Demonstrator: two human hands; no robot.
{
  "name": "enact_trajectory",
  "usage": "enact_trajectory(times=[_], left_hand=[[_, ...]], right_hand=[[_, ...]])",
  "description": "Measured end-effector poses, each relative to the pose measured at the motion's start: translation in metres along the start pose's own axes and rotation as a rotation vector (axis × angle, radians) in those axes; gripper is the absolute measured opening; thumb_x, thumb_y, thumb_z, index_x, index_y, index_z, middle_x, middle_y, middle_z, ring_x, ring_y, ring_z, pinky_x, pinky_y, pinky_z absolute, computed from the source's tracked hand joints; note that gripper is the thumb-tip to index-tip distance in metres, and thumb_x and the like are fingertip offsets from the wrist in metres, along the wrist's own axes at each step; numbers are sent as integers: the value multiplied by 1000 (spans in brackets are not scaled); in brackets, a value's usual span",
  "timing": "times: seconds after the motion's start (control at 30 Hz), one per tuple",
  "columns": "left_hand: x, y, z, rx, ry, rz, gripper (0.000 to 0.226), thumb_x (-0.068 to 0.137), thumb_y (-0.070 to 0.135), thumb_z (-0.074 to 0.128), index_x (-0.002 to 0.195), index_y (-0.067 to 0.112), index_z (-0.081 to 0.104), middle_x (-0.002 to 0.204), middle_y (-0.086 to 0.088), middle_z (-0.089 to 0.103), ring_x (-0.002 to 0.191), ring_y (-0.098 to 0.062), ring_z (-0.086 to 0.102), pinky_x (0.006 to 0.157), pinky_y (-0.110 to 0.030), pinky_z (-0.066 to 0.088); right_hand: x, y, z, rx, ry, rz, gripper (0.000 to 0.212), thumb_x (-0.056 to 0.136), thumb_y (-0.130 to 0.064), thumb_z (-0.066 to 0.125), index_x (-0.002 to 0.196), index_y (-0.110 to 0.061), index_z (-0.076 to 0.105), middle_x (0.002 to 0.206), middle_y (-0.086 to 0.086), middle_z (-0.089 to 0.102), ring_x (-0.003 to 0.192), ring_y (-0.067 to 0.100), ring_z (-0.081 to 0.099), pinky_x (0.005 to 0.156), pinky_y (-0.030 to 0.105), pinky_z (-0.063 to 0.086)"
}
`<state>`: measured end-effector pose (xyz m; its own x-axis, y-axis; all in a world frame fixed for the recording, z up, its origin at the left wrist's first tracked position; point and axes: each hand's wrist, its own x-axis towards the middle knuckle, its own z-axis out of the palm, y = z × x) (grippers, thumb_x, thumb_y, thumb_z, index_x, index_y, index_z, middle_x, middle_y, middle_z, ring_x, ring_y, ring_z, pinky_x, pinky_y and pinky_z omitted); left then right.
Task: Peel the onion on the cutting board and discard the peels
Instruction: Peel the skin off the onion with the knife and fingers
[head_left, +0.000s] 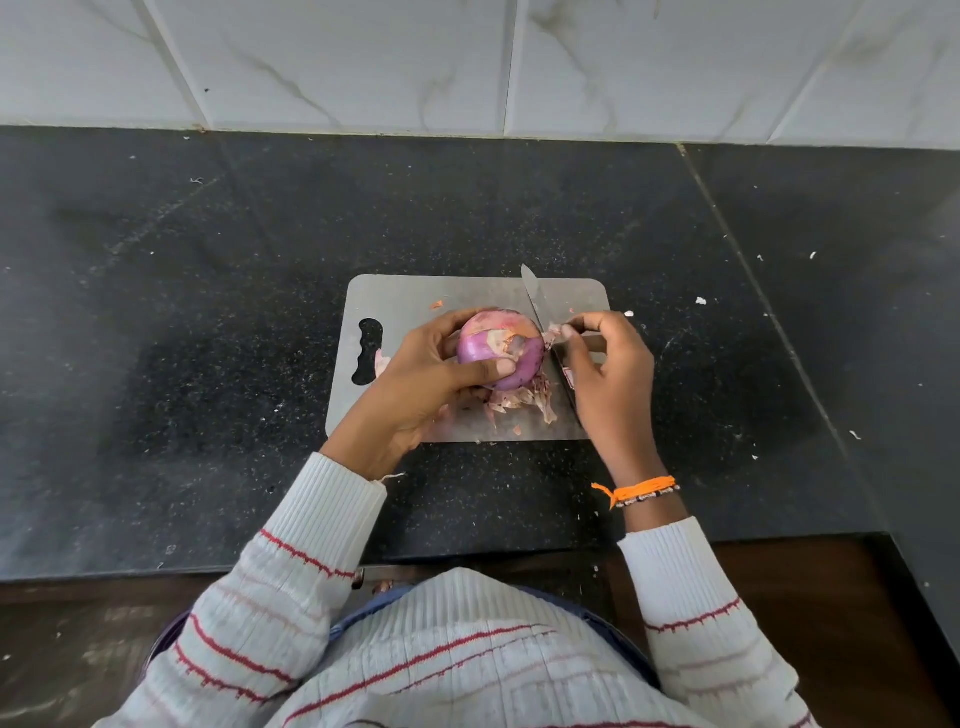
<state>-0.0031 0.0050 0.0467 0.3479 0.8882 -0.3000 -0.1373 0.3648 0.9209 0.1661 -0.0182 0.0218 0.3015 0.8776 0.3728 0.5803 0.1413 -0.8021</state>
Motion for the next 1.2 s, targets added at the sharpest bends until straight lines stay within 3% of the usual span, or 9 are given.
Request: enact_trajectory(times=[0.17, 0.3, 0.4, 0.53, 0.67, 0.77, 0.9, 1.07, 1.2], left_hand=[[0, 1, 0, -44, 3, 18, 58, 73, -9, 68, 127, 6, 51, 113, -14, 60, 97, -22, 63, 70, -24, 58], [-1, 1, 2, -86, -14, 22, 58, 73, -8, 67, 127, 7, 50, 121, -19, 57, 105, -28, 61, 77, -30, 58], [-2, 0, 2, -124, -29, 15, 58, 75, -10, 63, 129, 8, 49, 121, -16, 57, 102, -24, 62, 77, -28, 58], [-4, 1, -1, -222, -12, -15, 49, 78, -11, 59, 121, 11, 51, 105, -9, 63, 87, -17, 66, 69, -25, 58], [-4, 4, 0, -237, 61, -22, 45, 77, -9, 62, 115, 12, 50, 93, -5, 66, 73, -11, 68, 64, -23, 58], [-4, 4, 1, -196, 81, -20, 45, 71, -3, 69, 110, 13, 55, 98, -7, 66, 78, -16, 69, 66, -28, 59], [-4, 2, 3, -168, 127, -55, 48, 74, -1, 70, 119, 5, 55, 109, -14, 65, 81, -21, 69, 63, -25, 58], [-7, 1, 6, -157, 141, -69, 45, 73, 7, 72, 116, 4, 58, 106, -15, 68, 82, -21, 70, 68, -27, 59], [-8, 1, 7, -145, 149, -78, 45, 73, 10, 73, 116, 4, 59, 104, -14, 69, 88, -25, 70, 75, -33, 58]], right_hand=[[-3, -7, -2, 291, -40, 215, 32, 91, -39, 48, 100, -14, 65, 96, 2, 68, 93, 19, 65, 82, 50, 54], [-5, -20, -1, 414, -102, 260, 20, 89, -22, 63, 107, -12, 64, 96, -4, 67, 87, 7, 66, 78, 30, 56], [-5, -19, 1, 431, -37, 271, 10, 86, -5, 63, 94, -12, 66, 87, -2, 68, 81, 3, 64, 73, 21, 53], [-4, -6, 3, 298, 19, 298, 13, 83, -4, 66, 86, -16, 65, 84, 1, 68, 78, 13, 66, 74, 31, 56], [-8, 0, 5, 169, -14, 239, 16, 81, -2, 68, 86, -16, 62, 81, -6, 65, 78, 12, 66, 73, 27, 54], [-10, -10, 5, 169, -46, 106, 16, 85, 0, 62, 94, -12, 66, 91, -5, 68, 88, 5, 66, 78, 23, 54], [-7, -20, 3, 125, -9, -166, 14, 86, 0, 61, 97, -2, 69, 94, 6, 68, 91, 11, 65, 81, 21, 52], [-8, -16, 2, 104, -58, -227, 14, 84, -5, 66, 96, -1, 71, 96, 9, 69, 91, 15, 66, 79, 35, 57], [-8, -14, 1, 92, -44, -268, 11, 83, -3, 67, 93, -1, 71, 93, 8, 69, 88, 15, 66, 77, 34, 57]])
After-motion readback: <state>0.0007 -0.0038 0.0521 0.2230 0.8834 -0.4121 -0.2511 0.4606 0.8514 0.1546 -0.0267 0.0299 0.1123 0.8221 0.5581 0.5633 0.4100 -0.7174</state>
